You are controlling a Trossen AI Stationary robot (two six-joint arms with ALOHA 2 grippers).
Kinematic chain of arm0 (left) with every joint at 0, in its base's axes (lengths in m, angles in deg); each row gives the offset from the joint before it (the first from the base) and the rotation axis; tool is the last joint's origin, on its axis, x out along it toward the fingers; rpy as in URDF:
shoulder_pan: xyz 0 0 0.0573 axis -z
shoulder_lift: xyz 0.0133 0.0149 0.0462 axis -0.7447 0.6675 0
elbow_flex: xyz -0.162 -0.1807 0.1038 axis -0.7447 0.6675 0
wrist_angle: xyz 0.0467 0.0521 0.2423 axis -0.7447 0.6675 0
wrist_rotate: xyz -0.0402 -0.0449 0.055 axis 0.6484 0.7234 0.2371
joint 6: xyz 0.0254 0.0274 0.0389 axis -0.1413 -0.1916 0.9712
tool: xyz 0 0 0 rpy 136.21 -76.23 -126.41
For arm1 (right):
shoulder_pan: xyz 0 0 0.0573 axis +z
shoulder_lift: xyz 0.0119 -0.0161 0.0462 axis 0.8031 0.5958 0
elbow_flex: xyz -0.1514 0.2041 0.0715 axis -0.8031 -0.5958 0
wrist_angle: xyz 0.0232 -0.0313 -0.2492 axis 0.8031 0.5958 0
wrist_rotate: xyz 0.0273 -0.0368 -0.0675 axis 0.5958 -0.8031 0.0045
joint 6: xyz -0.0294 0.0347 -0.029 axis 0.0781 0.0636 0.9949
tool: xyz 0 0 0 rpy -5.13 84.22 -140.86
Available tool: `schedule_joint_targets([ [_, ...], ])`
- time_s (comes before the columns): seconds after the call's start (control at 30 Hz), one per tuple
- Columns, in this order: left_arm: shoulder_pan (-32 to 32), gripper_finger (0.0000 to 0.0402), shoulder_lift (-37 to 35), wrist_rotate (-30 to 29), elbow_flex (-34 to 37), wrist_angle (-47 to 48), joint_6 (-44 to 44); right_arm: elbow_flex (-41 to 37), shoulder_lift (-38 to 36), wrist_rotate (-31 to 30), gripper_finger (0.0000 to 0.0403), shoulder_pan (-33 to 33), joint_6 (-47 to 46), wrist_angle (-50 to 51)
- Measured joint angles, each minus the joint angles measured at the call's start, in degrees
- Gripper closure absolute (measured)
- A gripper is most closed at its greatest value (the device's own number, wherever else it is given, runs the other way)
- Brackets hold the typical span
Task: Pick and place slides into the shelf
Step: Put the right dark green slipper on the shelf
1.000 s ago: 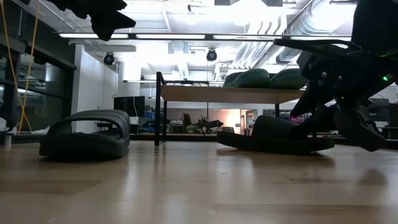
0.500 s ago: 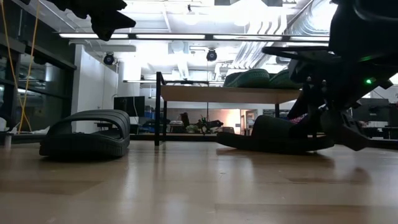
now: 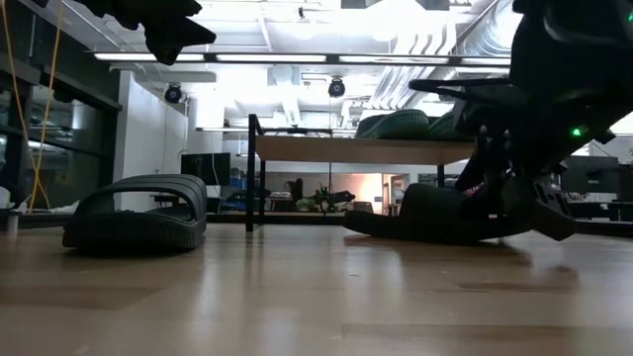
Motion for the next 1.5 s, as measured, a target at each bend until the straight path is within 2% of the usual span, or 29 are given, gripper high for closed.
schedule_joint_targets([
  [0.23,0.0,0.0192,0.0,0.0,0.0,0.0,0.0,0.3,4.0,-1.0,0.0226,-0.6,2.5,-2.7],
  [0.5,0.0,0.0192,0.0,0.0,0.0,0.0,0.0,0.3,4.4,-2.0,0.0231,-0.6,1.8,-3.1],
  [0.63,0.0,0.0192,0.0,0.0,0.0,0.0,0.0,0.2,4.5,-2.0,0.0256,-0.7,1.8,-3.6],
  [1.13,0.0,0.0192,0.0,0.0,0.0,0.0,0.0,0.2,4.6,-1.3,0.0394,-0.7,0.5,-3.6],
  [1.5,0.0,0.0192,0.0,0.0,0.0,0.0,0.0,6.3,5.1,1.6,0.04,-0.6,0.5,2.0],
])
